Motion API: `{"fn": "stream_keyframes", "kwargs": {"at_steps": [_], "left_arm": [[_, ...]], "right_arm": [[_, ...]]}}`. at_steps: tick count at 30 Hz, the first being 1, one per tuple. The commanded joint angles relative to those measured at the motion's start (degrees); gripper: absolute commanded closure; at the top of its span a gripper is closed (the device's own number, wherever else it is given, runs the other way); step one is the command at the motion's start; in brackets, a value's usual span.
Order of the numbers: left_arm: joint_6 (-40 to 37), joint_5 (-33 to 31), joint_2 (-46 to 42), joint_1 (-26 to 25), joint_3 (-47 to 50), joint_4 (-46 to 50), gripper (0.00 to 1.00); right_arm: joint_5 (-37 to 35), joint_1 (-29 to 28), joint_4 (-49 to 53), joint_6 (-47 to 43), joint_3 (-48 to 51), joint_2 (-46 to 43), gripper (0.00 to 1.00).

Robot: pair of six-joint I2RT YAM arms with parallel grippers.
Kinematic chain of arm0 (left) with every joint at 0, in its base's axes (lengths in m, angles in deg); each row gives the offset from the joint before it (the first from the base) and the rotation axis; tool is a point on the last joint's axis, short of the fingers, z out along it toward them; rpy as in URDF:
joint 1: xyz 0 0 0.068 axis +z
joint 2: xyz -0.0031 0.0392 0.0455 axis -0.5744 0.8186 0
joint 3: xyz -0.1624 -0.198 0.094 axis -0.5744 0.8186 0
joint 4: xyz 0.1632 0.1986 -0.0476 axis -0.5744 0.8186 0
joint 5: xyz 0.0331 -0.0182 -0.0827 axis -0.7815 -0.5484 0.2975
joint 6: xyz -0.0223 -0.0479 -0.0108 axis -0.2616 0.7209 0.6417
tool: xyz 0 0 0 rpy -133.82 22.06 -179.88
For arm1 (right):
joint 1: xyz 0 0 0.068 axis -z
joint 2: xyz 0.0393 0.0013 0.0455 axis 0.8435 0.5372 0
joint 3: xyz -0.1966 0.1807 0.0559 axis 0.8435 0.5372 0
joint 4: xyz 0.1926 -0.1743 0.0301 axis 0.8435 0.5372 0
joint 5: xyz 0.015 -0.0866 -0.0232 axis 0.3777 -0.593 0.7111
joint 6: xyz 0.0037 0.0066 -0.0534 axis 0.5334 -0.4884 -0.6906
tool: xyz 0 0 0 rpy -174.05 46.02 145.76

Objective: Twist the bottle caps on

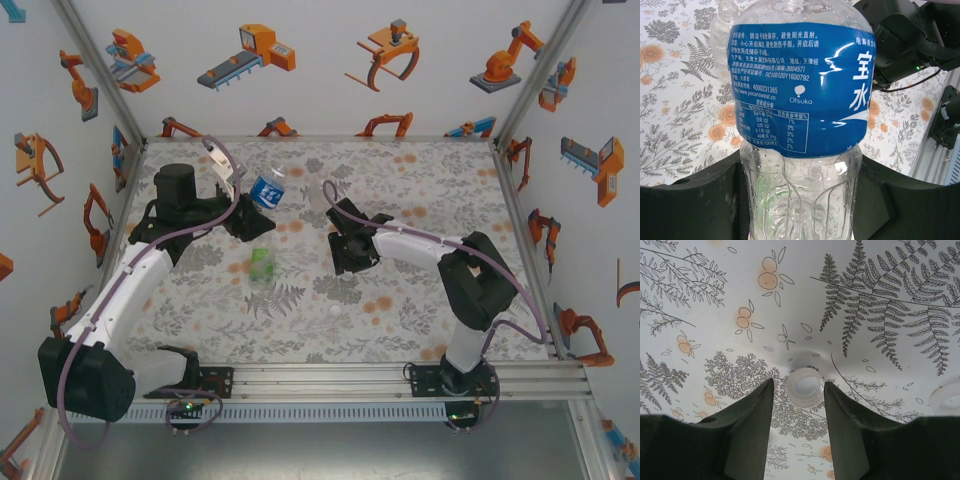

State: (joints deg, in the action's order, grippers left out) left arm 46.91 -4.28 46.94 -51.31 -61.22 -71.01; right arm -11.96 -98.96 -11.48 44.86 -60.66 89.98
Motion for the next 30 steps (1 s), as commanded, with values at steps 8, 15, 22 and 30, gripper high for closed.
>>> {"fn": "stream_keyframes", "kwargs": {"at_steps": [8,15,22,30], "left_arm": [[-1.4,0.7,0.3,-0.2,-2.3,0.6,0.96],[-1.5,0.7,0.4,-0.2,-2.3,0.5,0.96],[-1.6,0.6,0.3,0.3,-2.4,0.6,0.96],[-1.7,0.4,0.6,0.3,-2.2,0.5,0.96]], "right_arm": [[-1.7,-0.3,0.0,0.4,1.9,1.6,0.57],[-0.8,-0.1,-1.3,2.3,3.7,1.0,0.79],[16.8,6.1,-15.3,5.3,9.8,-3.8,0.87],[37.5,16.9,-37.5,18.8,22.9,-2.2,0.76]]}}
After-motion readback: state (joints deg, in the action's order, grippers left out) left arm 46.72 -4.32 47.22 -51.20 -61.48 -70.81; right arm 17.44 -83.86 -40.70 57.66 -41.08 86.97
